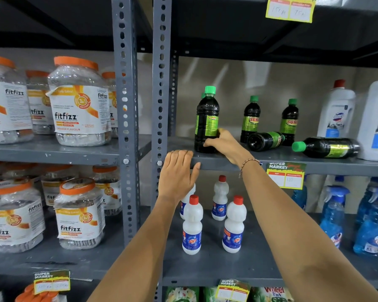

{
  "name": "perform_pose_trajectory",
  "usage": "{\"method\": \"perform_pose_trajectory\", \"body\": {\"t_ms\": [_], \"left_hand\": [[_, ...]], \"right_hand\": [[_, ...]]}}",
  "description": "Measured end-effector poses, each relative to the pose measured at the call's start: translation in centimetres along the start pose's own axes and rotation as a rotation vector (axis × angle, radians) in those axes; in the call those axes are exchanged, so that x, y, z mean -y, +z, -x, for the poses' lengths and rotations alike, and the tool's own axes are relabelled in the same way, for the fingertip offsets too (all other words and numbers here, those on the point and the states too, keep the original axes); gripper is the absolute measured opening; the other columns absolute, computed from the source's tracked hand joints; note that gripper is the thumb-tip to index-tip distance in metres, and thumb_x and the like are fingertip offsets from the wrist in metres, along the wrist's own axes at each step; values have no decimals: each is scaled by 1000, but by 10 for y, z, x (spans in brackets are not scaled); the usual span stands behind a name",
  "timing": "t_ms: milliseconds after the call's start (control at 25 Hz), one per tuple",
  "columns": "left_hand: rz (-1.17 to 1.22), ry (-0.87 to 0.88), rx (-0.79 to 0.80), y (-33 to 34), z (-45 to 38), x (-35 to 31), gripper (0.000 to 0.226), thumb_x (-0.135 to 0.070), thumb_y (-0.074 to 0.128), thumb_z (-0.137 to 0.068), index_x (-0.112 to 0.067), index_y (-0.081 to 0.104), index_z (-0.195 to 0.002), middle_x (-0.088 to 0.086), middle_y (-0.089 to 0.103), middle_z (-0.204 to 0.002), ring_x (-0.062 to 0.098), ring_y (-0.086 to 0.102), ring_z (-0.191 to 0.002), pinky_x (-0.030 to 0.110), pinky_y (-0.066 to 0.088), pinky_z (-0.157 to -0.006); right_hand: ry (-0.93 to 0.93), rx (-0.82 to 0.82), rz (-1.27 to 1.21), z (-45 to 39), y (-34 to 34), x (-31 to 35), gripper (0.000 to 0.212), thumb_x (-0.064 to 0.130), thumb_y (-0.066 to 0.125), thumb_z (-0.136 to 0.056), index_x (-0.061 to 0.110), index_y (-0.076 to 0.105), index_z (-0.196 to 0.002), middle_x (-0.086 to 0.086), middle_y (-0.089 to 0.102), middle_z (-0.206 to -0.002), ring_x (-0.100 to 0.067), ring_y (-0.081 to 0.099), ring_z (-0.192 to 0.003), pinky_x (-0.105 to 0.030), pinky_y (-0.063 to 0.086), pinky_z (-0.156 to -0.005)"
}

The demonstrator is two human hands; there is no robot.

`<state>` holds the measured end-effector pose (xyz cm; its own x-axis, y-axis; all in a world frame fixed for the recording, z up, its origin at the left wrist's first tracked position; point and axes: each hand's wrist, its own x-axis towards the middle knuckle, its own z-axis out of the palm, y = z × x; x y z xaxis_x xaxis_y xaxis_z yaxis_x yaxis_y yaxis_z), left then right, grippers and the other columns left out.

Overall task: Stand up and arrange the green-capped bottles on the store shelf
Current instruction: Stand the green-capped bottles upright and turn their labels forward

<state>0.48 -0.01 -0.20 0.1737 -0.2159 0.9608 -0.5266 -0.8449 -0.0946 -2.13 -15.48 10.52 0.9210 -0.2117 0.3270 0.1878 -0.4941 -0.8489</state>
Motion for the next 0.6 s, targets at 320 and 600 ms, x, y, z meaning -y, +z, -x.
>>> {"method": "perform_pose_trajectory", "body": {"t_ms": [320, 600], "left_hand": [[17, -20, 16, 1, 0, 0, 44, -43, 36, -95, -10, 61, -110, 6, 66, -105, 24, 61, -98, 37, 46, -94], [31, -24, 33, -3, -1, -1, 42, -41, 38, -95, -10, 60, -110, 6, 65, -105, 24, 59, -98, 37, 44, -95]], "right_hand": [[7, 5, 49, -3, 5, -1, 79, 26, 83, -67, 10, 38, -130, -6, 57, -122, -21, 56, -115, -38, 45, -102], [12, -2, 82, -9, 5, -5, 86, 36, 84, -66, 8, 34, -131, -5, 50, -126, -19, 51, -118, -36, 42, -104]]}}
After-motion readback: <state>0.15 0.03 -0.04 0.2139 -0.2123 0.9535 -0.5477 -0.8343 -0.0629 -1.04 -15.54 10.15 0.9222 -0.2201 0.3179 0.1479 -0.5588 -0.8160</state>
